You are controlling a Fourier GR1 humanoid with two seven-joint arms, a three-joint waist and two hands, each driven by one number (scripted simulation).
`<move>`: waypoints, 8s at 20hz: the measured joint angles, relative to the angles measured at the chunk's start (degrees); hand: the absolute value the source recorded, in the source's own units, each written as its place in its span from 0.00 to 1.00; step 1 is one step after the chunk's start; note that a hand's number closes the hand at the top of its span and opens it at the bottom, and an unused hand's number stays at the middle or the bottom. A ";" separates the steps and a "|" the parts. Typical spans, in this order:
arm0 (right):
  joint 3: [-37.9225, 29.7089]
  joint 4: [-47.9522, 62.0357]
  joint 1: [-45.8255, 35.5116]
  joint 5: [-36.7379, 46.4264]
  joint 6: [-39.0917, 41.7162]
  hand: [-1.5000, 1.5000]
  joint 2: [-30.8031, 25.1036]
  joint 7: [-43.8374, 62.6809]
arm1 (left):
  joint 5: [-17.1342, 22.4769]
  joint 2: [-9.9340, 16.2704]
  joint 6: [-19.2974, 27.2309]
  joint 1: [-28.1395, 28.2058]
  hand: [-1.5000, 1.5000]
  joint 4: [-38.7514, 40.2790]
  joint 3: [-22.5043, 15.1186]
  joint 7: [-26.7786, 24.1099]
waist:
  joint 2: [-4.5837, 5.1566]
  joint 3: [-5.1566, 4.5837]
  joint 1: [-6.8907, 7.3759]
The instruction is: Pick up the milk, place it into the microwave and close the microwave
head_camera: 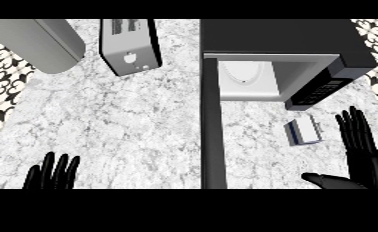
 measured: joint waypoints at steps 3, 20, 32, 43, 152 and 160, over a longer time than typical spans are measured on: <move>-1.47 6.76 -1.46 1.32 -1.09 0.00 -0.61 -4.44 | -1.15 -0.31 -0.30 2.15 0.00 0.92 -1.63 -2.71 | -0.01 -0.01 0.06; -5.23 46.39 -15.60 6.29 -4.33 0.00 -6.80 -28.47 | 0.67 2.50 -2.64 7.32 0.00 1.93 -1.28 -8.52 | 0.08 0.03 0.32; -4.82 62.51 -23.96 8.84 -6.70 0.00 -10.08 -33.82 | 0.54 2.94 -2.60 8.06 0.00 2.64 -2.18 -10.49 | 0.19 0.10 0.53; -4.70 66.72 -27.78 8.20 -6.73 0.00 -9.58 -34.37 | 1.40 3.86 -2.64 7.94 0.00 2.59 -1.39 -10.46 | 0.23 0.10 0.52; 6.02 70.78 -55.13 9.95 -48.37 1.00 -3.78 -20.78 | 8.14 9.26 -11.25 8.20 0.00 8.89 4.89 -15.26 | 2.21 0.25 4.94; 2.39 71.30 -58.64 7.87 -49.17 1.00 -4.96 -23.85 | 8.43 9.38 -11.55 8.10 0.00 9.58 5.50 -15.33 | 2.56 0.32 5.67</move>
